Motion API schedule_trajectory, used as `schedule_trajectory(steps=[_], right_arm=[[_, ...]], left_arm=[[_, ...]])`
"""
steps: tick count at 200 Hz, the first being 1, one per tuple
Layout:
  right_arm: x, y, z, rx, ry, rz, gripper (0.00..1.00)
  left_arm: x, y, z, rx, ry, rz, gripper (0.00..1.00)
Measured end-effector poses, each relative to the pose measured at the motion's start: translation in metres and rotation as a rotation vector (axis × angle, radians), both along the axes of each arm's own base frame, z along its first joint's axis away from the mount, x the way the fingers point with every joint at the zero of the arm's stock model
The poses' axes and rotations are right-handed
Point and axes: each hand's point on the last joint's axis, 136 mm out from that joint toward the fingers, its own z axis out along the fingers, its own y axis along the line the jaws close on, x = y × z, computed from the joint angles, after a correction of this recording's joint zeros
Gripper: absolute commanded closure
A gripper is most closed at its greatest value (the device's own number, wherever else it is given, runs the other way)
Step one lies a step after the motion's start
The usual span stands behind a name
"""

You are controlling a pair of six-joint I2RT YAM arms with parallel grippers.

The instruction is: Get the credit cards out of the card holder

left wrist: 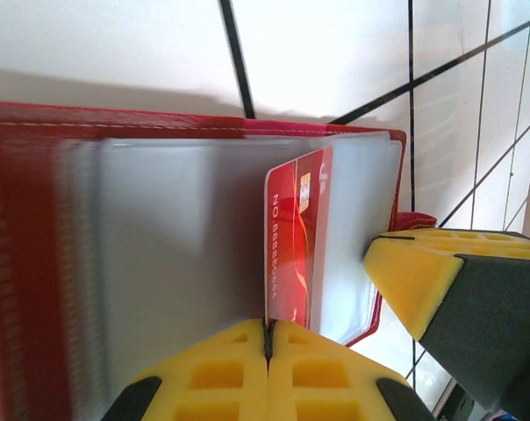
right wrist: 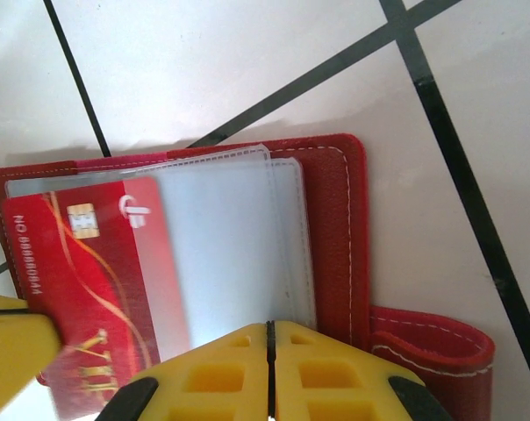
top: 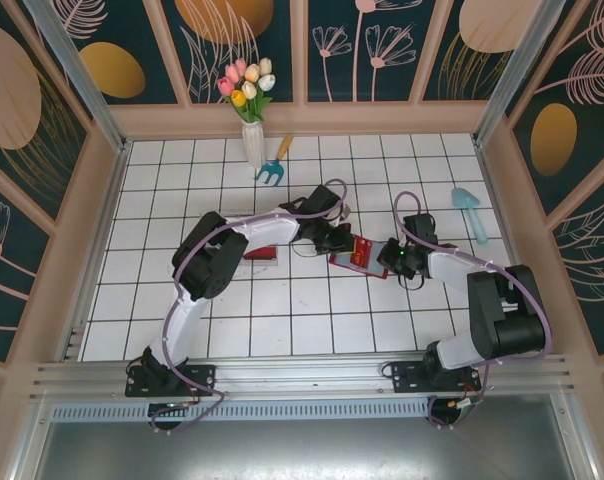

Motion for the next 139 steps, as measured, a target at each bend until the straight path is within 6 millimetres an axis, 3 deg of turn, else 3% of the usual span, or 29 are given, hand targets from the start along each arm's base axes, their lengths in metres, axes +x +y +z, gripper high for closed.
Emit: schedule_trajectory(steps=[36, 72, 108, 139], right_arm=[[-0.003, -0.001, 0.002, 0.001, -0.005, -0.001, 0.89], [-0.002, -0.001, 0.017, 0.005, -0.045, 0.005, 0.75], [0.009, 0.003, 0.056, 0.02, -0.156, 0.02, 0.6], [0.022, 0.011, 0.096, 0.03, -0.274, 0.054, 0.34]], left_arm=[[0.007, 0.015, 0.014, -0.001, -0.017, 0.033, 1.0], [0.005, 0.033, 0.042, 0.005, -0.053, 0.089, 1.0], [0.004, 0.059, 0.081, 0.016, -0.092, 0.231, 1.0], [0.001, 0.093, 0.103, 0.036, -0.092, 0.433, 1.0]])
